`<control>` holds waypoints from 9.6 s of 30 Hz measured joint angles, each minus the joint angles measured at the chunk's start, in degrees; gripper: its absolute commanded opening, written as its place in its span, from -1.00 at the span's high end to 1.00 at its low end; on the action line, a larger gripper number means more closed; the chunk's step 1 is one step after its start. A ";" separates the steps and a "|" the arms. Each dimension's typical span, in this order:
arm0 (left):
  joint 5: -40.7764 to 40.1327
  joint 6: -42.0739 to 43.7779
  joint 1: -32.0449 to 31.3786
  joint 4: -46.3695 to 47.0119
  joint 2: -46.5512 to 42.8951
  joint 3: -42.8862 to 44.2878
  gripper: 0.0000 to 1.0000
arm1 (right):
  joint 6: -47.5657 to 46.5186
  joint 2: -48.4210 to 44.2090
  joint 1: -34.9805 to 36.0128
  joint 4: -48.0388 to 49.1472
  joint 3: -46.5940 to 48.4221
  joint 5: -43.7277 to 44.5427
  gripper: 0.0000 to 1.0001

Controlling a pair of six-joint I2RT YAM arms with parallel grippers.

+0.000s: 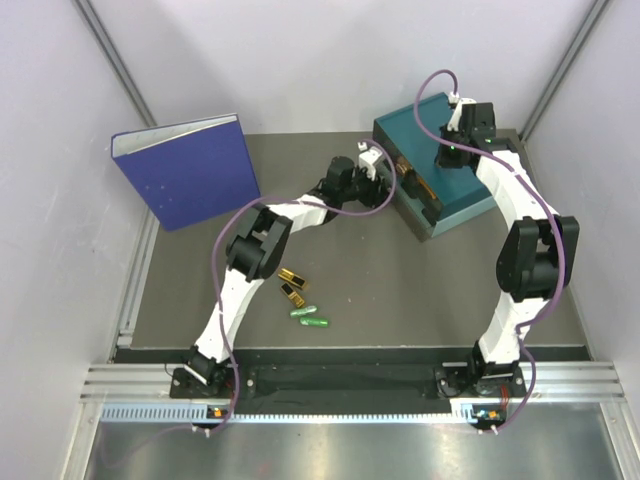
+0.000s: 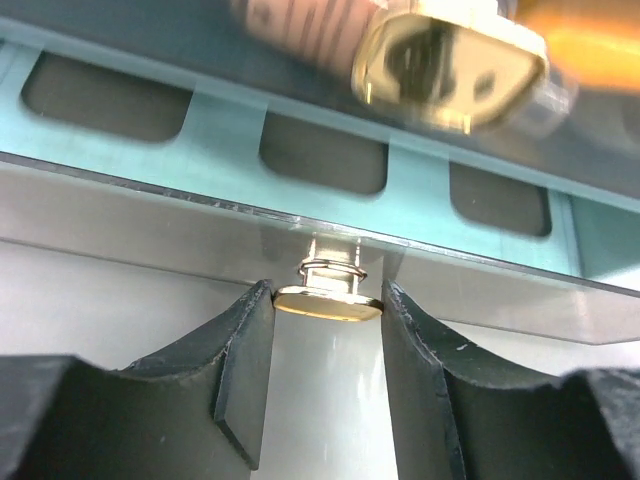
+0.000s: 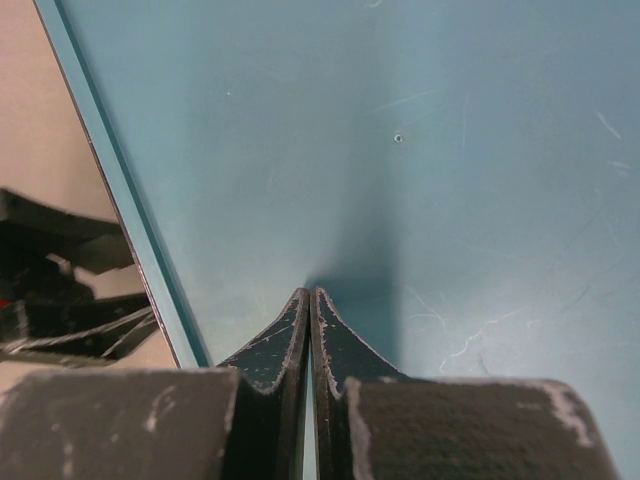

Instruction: Organize the makeup

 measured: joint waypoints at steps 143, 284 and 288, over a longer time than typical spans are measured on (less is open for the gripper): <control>15.13 38.73 -6.45 -36.68 -12.37 9.81 -0.10 | 0.24 0.90 0.00 3.06 -0.35 -3.41 0.98; -11.19 58.03 -11.23 -41.40 -37.79 -17.66 -0.85 | 0.66 1.57 0.07 3.50 -0.11 -7.41 0.90; -11.72 56.72 -11.26 -43.17 -47.78 -25.59 -0.87 | 0.66 1.60 0.07 3.52 -0.11 -7.63 0.90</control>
